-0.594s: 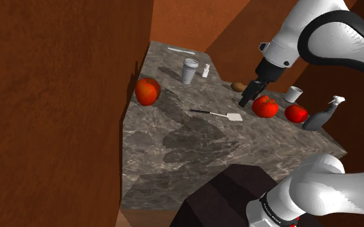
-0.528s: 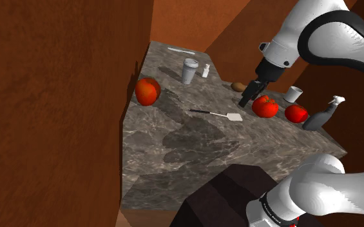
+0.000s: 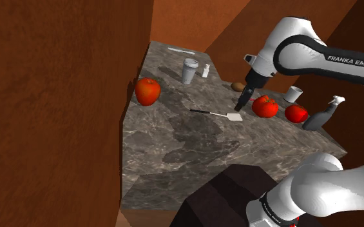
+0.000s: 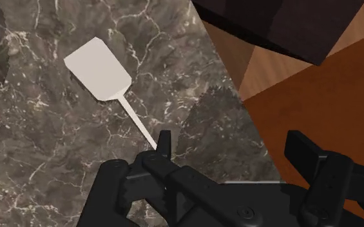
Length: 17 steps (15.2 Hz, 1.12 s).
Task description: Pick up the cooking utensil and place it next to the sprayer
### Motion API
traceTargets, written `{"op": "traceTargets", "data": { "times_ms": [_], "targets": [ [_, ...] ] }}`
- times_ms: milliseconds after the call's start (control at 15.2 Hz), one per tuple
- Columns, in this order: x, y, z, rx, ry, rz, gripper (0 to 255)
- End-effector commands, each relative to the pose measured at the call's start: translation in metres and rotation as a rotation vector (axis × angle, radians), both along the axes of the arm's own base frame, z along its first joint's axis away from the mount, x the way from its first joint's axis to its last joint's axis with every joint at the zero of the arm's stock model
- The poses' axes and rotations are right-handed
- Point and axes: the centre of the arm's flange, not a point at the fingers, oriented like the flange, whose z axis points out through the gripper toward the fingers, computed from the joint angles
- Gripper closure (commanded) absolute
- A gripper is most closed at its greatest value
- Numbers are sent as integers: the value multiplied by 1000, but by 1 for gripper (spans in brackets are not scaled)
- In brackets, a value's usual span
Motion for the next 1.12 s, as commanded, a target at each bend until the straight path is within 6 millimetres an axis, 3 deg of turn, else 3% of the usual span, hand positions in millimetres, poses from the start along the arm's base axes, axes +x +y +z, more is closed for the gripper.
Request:
{"op": "traceTargets", "data": {
  "times_ms": [0,660,1056],
  "targets": [
    [18,-13,-17,-2,-2,95,0],
    [108,-57,-100,-5,-1,522,0],
    [109,-55,-132,-5,-1,522,0]
  ]
}}
